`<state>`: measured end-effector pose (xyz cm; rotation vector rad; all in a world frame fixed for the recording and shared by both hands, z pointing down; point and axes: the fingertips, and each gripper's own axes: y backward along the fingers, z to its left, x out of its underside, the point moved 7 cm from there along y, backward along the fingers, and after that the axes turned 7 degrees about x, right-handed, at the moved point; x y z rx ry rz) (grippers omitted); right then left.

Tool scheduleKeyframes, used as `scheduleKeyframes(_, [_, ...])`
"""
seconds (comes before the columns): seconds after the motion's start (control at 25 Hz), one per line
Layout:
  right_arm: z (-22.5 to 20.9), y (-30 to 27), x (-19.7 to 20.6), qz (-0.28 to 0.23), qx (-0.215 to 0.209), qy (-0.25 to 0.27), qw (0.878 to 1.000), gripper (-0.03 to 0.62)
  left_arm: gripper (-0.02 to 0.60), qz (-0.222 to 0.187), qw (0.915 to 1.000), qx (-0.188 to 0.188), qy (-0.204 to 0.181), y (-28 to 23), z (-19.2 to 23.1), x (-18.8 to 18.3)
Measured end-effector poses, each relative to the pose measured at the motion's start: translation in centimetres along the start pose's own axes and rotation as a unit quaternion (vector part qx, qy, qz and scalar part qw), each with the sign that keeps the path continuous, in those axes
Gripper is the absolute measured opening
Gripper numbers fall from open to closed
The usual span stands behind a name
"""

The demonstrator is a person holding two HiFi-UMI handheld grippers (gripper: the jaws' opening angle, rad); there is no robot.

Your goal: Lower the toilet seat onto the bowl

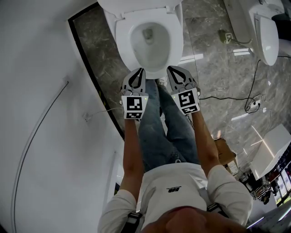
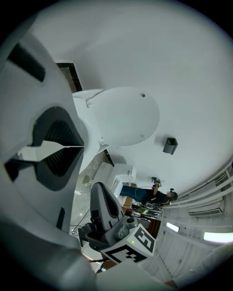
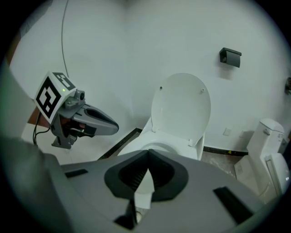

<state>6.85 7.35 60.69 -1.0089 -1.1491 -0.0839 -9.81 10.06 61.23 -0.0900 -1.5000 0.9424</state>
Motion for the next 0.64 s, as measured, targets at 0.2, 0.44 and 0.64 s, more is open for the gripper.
scheduleKeyframes(0.2, [0.3,0.5,-0.6,-0.009,0.005,-0.010,1.000,0.030,0.032,-0.004,1.0000,-0.003,0.000,0.7,0.0,-0.2])
scheduleKeyframes(0.44, [0.4,0.5,-1.2,-0.015,0.002,-0.008,1.000,0.029,0.028,-0.006,1.0000,-0.005,0.000,1.0,-0.1,-0.5])
scheduleKeyframes(0.64, [0.0,0.3,-1.5,-0.016,0.001,-0.007,1.000,0.029,0.026,-0.009,1.0000,-0.004,-0.003,0.7,0.0,-1.0])
